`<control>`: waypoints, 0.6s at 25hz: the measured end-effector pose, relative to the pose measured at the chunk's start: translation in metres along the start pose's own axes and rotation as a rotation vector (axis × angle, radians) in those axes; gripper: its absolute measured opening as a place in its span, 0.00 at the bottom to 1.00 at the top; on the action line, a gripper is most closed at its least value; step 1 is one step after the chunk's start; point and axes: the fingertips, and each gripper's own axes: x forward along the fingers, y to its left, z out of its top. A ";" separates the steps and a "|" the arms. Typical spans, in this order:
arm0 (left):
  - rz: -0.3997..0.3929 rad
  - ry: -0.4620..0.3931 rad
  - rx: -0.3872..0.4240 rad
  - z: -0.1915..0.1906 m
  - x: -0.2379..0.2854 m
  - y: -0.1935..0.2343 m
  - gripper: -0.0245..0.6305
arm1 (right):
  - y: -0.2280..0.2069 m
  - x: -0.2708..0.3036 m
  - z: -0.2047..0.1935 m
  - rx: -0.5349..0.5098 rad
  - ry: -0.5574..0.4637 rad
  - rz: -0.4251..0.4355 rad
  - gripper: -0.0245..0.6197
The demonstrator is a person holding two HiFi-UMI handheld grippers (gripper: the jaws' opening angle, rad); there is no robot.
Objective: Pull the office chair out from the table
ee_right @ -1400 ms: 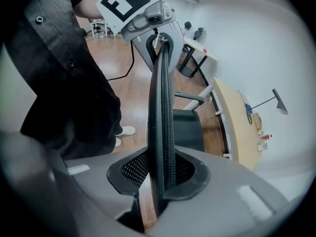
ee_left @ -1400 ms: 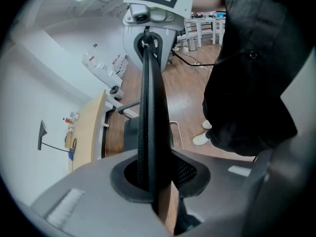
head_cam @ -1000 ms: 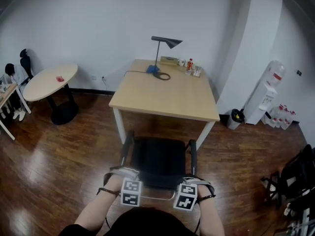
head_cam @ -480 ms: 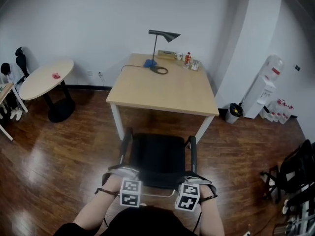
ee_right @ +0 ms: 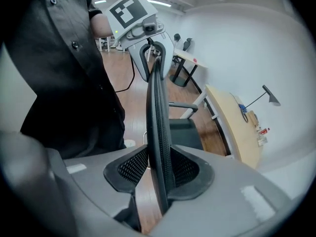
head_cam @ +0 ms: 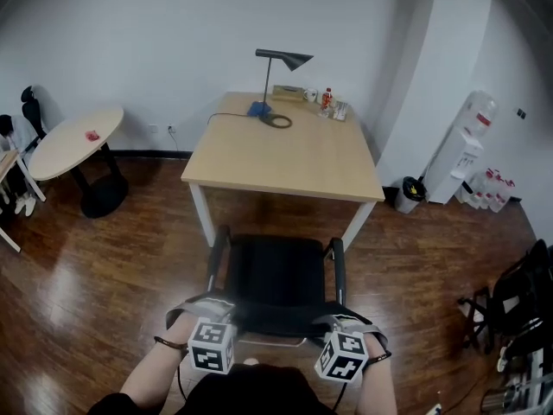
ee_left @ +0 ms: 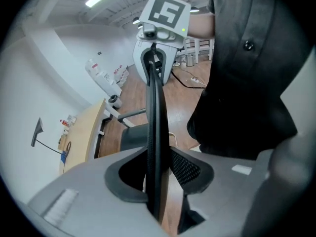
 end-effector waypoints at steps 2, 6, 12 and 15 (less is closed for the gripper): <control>0.002 -0.044 -0.004 0.008 -0.010 0.002 0.25 | -0.001 -0.006 -0.002 0.008 -0.008 0.011 0.28; 0.031 -0.058 -0.029 0.024 -0.023 0.008 0.25 | -0.002 -0.024 -0.004 -0.005 -0.052 0.026 0.28; 0.308 -0.164 -0.205 0.046 -0.051 0.029 0.24 | -0.023 -0.061 0.002 0.063 -0.326 -0.159 0.15; 0.483 -0.237 -0.324 0.060 -0.065 0.037 0.22 | -0.034 -0.081 0.001 0.133 -0.432 -0.311 0.15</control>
